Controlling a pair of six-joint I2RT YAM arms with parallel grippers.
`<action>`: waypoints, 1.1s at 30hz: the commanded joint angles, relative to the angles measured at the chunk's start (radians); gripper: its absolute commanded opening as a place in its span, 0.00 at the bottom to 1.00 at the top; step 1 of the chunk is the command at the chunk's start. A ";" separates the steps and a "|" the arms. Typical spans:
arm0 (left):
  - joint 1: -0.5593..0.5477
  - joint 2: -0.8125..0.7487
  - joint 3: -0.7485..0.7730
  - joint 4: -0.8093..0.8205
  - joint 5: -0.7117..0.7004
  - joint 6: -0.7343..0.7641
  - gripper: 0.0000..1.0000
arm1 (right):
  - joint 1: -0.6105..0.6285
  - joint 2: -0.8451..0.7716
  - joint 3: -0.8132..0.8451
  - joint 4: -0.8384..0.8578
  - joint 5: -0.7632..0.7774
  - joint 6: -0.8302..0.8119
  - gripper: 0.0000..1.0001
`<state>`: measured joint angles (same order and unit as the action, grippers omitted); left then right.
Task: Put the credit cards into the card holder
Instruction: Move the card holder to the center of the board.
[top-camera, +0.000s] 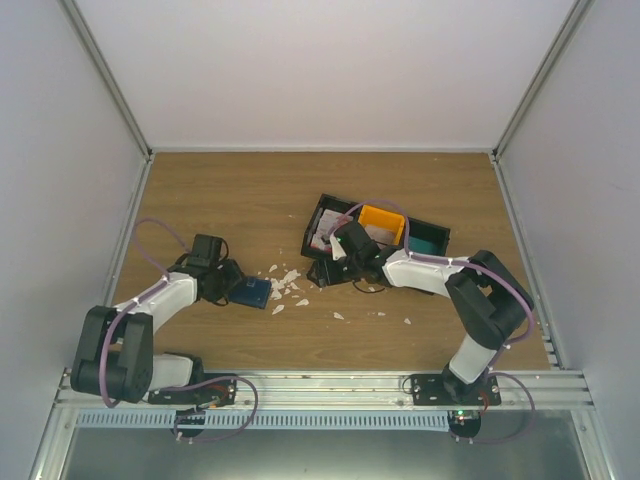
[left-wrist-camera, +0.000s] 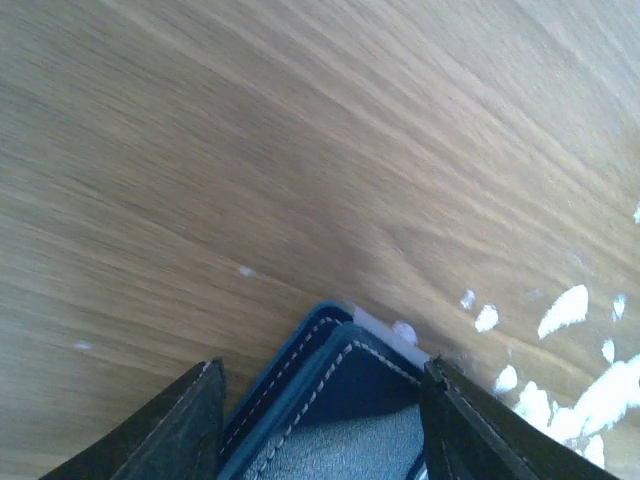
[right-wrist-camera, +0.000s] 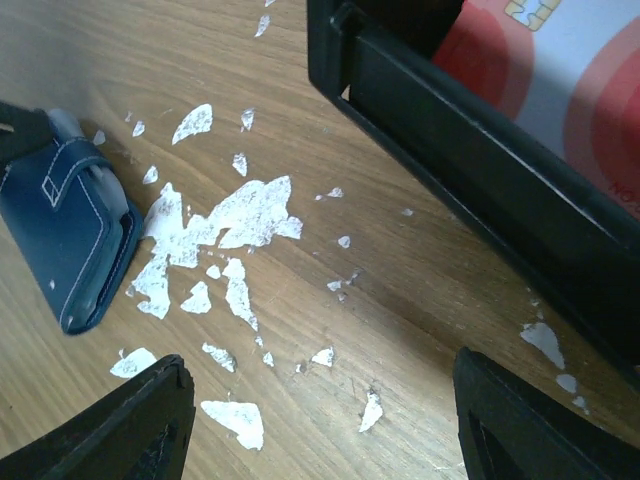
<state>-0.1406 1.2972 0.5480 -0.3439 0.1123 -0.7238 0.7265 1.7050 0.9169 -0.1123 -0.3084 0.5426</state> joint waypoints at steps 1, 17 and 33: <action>-0.047 0.012 -0.024 0.055 0.090 0.023 0.52 | 0.006 0.016 0.004 -0.005 0.037 0.026 0.71; -0.244 0.188 0.062 0.198 0.295 0.098 0.30 | 0.041 0.066 -0.014 0.041 -0.098 -0.041 0.49; -0.290 -0.012 0.021 0.176 0.154 0.001 0.58 | 0.087 0.054 -0.083 0.023 -0.160 -0.056 0.22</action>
<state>-0.4210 1.3914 0.5972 -0.1696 0.3508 -0.6647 0.7914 1.7679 0.8619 -0.0914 -0.4507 0.4843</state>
